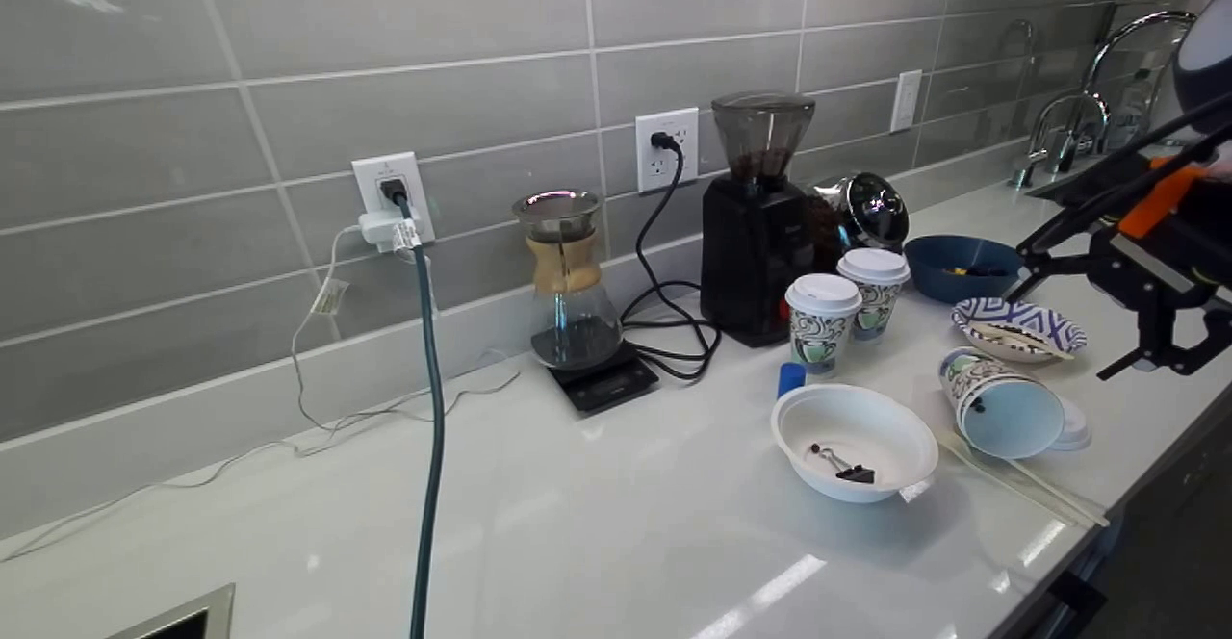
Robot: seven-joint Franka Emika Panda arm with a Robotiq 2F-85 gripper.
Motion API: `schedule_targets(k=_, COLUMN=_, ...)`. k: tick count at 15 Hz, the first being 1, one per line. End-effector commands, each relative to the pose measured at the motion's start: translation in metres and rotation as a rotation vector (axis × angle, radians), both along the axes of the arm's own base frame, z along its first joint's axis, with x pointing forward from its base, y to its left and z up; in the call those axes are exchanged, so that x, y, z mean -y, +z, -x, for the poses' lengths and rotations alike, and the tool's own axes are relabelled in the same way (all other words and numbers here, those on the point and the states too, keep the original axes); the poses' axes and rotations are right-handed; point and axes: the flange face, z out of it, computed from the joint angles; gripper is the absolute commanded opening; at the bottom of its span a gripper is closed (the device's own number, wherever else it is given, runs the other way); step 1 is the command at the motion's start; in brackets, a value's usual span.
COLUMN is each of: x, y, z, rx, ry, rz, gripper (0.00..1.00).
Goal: Pick up the white bowl and move it to the right side of the kitchen counter
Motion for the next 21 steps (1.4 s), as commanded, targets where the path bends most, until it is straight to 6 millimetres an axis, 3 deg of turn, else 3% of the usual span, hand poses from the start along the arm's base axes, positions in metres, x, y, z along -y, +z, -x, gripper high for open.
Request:
schedule_targets(k=1, x=-0.009, y=-0.016, z=-0.002, rx=-0.045, ry=-0.093, rz=-0.042, gripper=1.0)
schedule_targets(k=11, x=-0.026, y=-0.058, z=-0.01, rx=-0.041, ry=-0.358, rz=-0.164, gripper=1.0)
schedule_targets(k=12, x=-0.028, y=-0.059, z=-0.012, rx=-0.024, ry=-0.379, rz=-0.169, gripper=0.75)
schedule_targets(k=13, x=-0.031, y=-0.059, z=-0.014, rx=-0.012, ry=-0.394, rz=-0.18, gripper=0.74)
schedule_targets(k=21, x=-0.033, y=-0.058, z=-0.03, rx=0.067, ry=-0.422, rz=-0.184, gripper=0.16)
